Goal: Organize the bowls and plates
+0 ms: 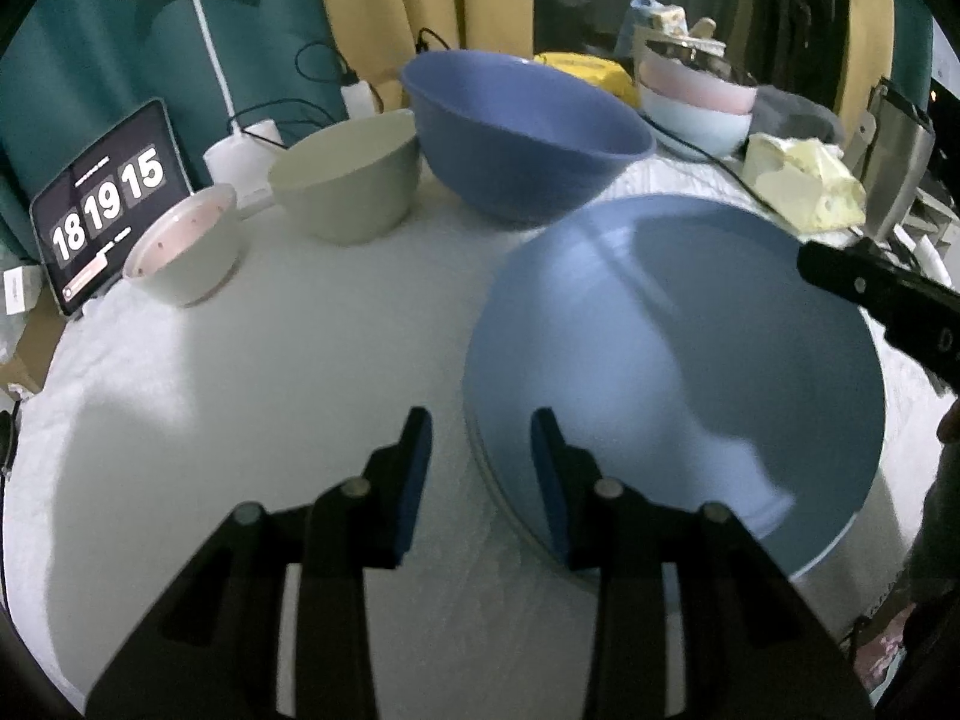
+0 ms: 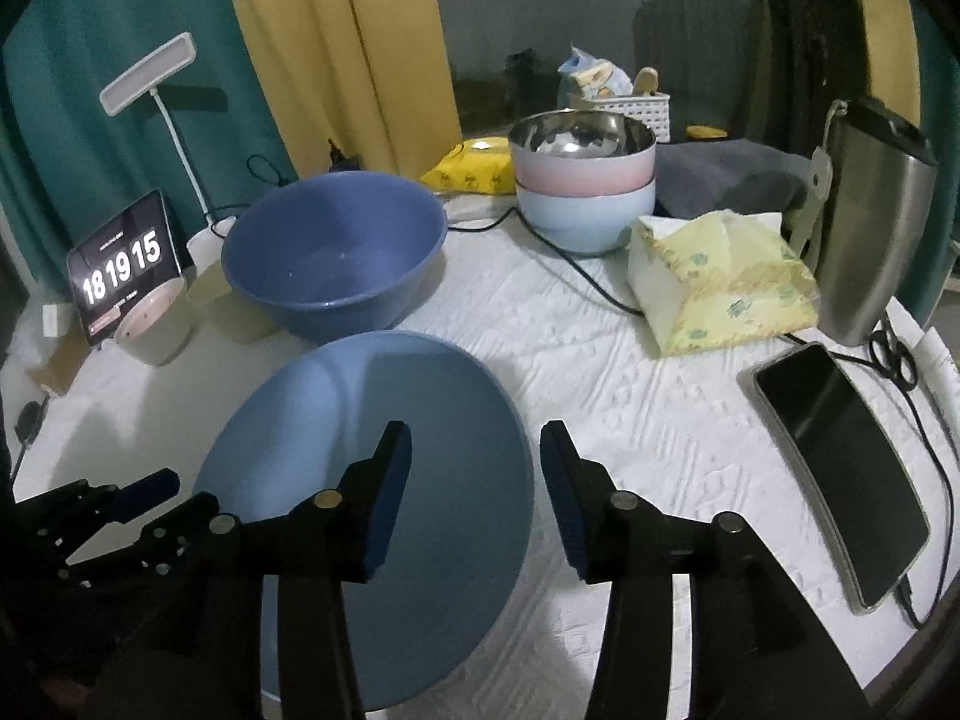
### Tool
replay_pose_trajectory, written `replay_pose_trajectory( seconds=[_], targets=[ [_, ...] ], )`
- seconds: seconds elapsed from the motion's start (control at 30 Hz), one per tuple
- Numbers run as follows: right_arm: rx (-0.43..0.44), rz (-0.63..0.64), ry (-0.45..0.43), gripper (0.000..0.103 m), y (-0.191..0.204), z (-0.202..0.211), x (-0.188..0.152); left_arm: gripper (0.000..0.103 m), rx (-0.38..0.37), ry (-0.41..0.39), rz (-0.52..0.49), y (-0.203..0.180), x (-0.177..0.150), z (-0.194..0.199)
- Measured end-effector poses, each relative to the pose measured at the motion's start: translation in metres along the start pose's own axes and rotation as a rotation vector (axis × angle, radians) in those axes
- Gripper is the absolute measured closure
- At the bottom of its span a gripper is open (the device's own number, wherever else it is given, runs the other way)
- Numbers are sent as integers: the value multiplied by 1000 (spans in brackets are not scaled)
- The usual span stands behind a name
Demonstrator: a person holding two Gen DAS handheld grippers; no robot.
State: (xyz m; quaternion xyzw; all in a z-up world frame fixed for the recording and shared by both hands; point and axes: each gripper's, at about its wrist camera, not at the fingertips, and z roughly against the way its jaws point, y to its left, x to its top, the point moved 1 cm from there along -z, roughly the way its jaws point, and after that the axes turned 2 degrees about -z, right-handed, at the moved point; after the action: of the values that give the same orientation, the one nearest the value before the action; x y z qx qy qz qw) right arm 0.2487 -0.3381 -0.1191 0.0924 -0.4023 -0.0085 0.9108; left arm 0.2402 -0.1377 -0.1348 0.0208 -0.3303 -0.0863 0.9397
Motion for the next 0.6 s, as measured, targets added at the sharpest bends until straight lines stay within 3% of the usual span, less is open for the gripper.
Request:
replay_pose_trajectory(
  seconds=[0.17, 0.23, 0.6],
  targets=[
    [-5, -10, 11, 56, -3, -1, -1, 65, -17, -8, 16, 4, 1, 3],
    [-6, -14, 17, 56, -3, -2, -3, 57, -23, -11, 33, 6, 1, 4],
    [-12, -38, 52, 56, -13, -11, -8, 56, -31, 14, 79, 8, 4, -6]
  ],
)
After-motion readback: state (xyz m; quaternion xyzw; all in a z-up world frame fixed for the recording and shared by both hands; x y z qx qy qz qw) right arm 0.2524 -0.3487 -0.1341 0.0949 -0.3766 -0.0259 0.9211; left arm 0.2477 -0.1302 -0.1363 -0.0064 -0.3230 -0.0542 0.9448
